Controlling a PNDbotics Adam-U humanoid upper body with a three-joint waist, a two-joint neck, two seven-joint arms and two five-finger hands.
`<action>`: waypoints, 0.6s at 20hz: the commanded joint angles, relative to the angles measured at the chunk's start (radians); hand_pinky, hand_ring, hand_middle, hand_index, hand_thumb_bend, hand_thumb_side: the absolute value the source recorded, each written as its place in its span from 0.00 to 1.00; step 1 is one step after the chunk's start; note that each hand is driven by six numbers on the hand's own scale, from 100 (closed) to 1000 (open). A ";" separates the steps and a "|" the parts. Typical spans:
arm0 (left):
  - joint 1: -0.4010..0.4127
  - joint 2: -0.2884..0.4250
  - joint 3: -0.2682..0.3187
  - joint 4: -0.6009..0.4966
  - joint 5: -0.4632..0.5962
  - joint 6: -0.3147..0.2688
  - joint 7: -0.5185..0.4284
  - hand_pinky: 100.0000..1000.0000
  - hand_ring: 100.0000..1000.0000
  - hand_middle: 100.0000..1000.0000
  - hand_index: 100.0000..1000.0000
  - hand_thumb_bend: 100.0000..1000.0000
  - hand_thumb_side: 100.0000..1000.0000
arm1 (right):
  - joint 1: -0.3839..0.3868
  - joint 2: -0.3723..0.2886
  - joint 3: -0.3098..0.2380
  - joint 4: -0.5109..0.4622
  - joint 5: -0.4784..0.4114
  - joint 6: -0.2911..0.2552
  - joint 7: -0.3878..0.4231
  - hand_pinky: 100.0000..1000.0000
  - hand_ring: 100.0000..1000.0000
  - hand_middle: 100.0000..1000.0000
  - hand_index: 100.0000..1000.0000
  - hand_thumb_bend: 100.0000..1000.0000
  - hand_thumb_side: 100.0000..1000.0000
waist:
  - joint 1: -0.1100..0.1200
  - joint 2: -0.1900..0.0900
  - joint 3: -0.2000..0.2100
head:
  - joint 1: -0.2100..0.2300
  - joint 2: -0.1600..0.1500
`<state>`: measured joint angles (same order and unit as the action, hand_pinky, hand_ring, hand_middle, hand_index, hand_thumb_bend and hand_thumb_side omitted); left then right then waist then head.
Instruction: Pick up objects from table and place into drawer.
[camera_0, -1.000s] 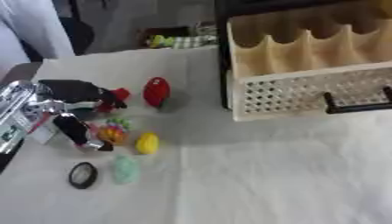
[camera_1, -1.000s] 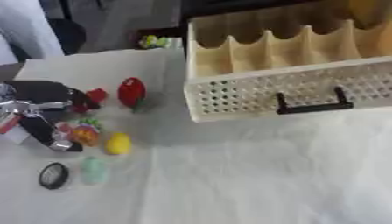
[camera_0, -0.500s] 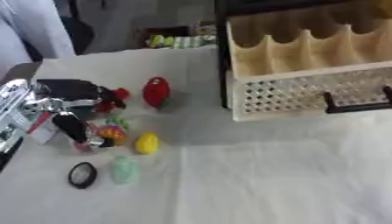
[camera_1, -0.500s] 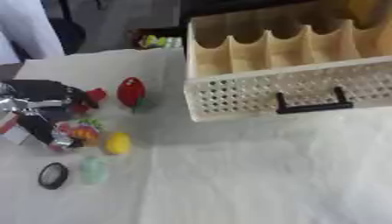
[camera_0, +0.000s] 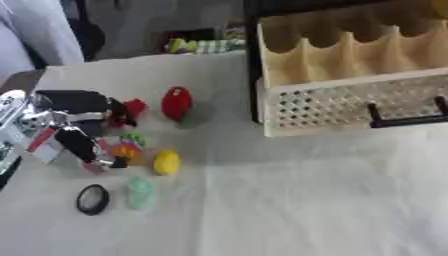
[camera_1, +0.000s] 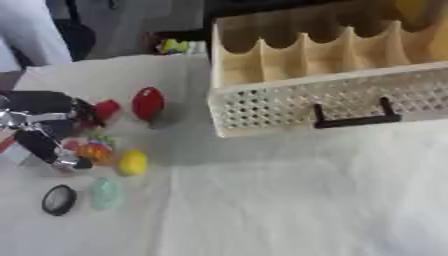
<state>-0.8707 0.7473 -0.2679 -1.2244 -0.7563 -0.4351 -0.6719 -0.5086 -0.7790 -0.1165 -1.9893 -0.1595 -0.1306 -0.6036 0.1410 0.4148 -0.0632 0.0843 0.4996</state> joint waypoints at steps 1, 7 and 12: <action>-0.007 0.041 0.018 0.003 0.001 -0.042 -0.033 0.62 0.75 0.73 0.85 0.48 0.62 | -0.005 -0.015 -0.014 -0.011 -0.002 0.002 -0.006 0.51 0.21 0.22 0.59 0.01 0.95 | -0.007 -0.018 -0.001 | -0.004 0.004; 0.002 0.036 0.020 0.013 -0.003 -0.055 0.009 0.60 0.73 0.71 0.82 0.45 0.60 | -0.006 -0.010 -0.016 -0.011 -0.005 0.003 -0.011 0.51 0.21 0.22 0.59 0.00 0.96 | -0.007 -0.013 -0.003 | -0.002 0.001; -0.003 0.026 0.021 0.028 -0.035 -0.055 0.051 0.59 0.72 0.69 0.82 0.39 0.57 | -0.006 -0.005 -0.018 -0.011 -0.007 0.003 -0.011 0.51 0.21 0.22 0.59 0.00 0.96 | -0.008 -0.010 -0.009 | 0.003 -0.003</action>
<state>-0.8608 0.7469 -0.2619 -1.1943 -0.7830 -0.4767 -0.6206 -0.5086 -0.7686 -0.1222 -1.9893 -0.1612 -0.1273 -0.6120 0.1403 0.4244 -0.0729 0.0837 0.4995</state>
